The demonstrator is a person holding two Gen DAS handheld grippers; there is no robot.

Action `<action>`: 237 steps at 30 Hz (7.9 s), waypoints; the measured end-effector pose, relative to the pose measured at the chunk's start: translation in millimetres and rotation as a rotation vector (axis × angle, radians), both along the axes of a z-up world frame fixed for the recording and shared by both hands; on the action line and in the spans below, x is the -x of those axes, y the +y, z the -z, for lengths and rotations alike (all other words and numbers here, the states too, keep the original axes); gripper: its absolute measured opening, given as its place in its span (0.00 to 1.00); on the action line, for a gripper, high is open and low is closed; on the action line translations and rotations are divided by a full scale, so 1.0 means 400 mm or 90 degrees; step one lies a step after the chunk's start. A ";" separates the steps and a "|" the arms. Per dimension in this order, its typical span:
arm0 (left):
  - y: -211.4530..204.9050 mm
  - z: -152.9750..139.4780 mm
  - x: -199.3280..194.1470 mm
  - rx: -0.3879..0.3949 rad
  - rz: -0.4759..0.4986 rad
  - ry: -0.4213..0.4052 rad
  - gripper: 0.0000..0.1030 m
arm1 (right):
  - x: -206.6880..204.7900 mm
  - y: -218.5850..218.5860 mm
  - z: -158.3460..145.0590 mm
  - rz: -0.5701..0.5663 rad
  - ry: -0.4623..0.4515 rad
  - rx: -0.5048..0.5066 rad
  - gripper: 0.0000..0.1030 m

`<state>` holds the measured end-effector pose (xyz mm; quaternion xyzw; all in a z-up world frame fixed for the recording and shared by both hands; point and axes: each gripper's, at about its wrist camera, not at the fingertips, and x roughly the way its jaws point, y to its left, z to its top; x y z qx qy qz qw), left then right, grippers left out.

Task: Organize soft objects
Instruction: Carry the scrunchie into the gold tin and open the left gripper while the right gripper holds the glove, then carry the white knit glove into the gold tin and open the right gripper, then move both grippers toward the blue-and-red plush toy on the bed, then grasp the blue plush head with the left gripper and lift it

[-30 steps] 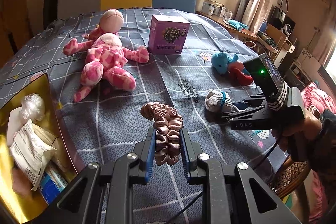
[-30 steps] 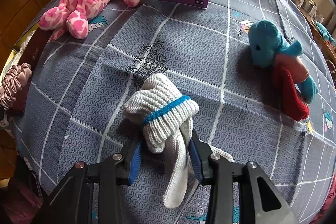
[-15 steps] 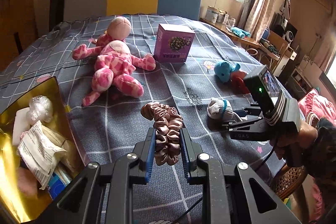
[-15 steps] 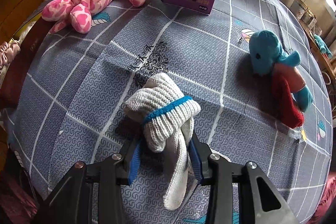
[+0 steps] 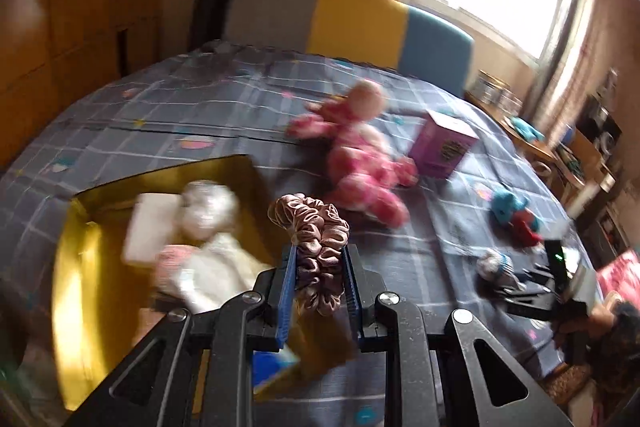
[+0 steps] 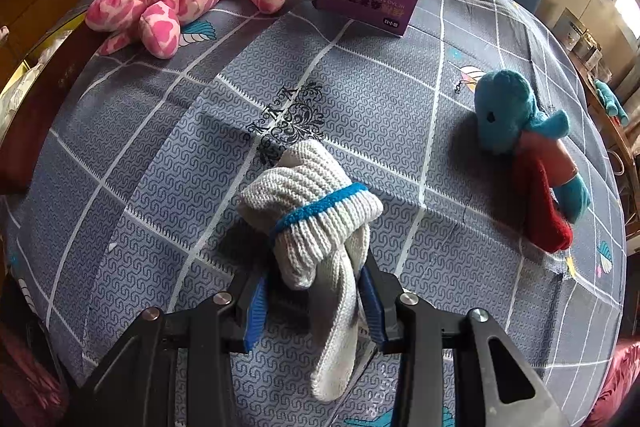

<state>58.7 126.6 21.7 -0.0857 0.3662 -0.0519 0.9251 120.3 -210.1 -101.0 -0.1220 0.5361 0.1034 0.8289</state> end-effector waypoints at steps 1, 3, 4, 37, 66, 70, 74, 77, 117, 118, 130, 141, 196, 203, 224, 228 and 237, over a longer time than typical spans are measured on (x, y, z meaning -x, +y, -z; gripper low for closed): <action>0.043 0.005 0.000 -0.003 -0.026 0.005 0.22 | 0.001 0.000 0.000 0.000 0.000 0.001 0.39; 0.123 0.025 0.001 0.001 -0.071 0.022 0.22 | 0.001 0.000 0.000 0.000 -0.001 0.002 0.39; 0.168 0.040 -0.002 0.003 -0.098 0.034 0.22 | 0.002 0.000 0.000 0.000 -0.001 0.002 0.39; 0.199 0.098 0.053 -0.069 -0.177 0.030 0.49 | -0.002 0.013 -0.007 0.037 -0.008 0.040 0.34; 0.238 0.087 0.093 -0.058 -0.213 0.026 0.49 | 0.083 0.460 -0.294 -0.229 -0.083 -0.206 0.29; 0.285 0.079 0.103 -0.055 -0.248 0.020 0.49 | 0.117 0.617 -0.295 -0.330 -0.039 -0.252 0.29; 0.333 0.076 0.113 -0.050 -0.284 0.017 0.49 | 0.136 0.766 -0.245 -0.398 0.009 -0.256 0.29; 0.362 0.072 0.120 -0.048 -0.307 0.016 0.49 | 0.135 0.861 -0.178 -0.421 0.041 -0.219 0.29; 0.201 0.009 0.129 -0.118 -0.217 -0.040 0.54 | 0.116 0.631 -0.217 -0.207 -0.128 -0.176 0.51; 0.193 0.008 0.127 -0.120 -0.211 -0.040 0.54 | 0.115 0.620 -0.220 -0.201 -0.133 -0.174 0.51; 0.070 0.001 0.089 -0.138 -0.130 -0.038 0.54 | 0.100 0.483 -0.245 -0.121 -0.207 -0.067 0.51; -0.057 -0.004 0.019 -0.153 -0.058 -0.031 0.54 | 0.098 0.357 -0.262 -0.092 -0.250 0.000 0.51; -0.849 0.074 -0.240 -0.285 0.327 -0.034 0.54 | -0.064 -0.539 -0.144 0.526 -0.130 -0.171 0.51; -0.885 0.088 -0.257 -0.288 0.341 -0.030 0.54 | -0.061 -0.551 -0.140 0.537 -0.126 -0.188 0.51; -0.923 0.167 -0.454 -0.130 0.318 0.112 0.54 | -0.049 -0.587 -0.126 0.570 -0.113 -0.253 0.51; -0.961 0.159 -0.484 -0.083 0.324 0.116 0.65 | -0.047 -0.590 -0.125 0.572 -0.111 -0.267 0.51; -1.064 0.189 -0.579 0.002 0.323 0.123 0.79 | -0.047 -0.590 -0.119 0.574 -0.100 -0.286 0.51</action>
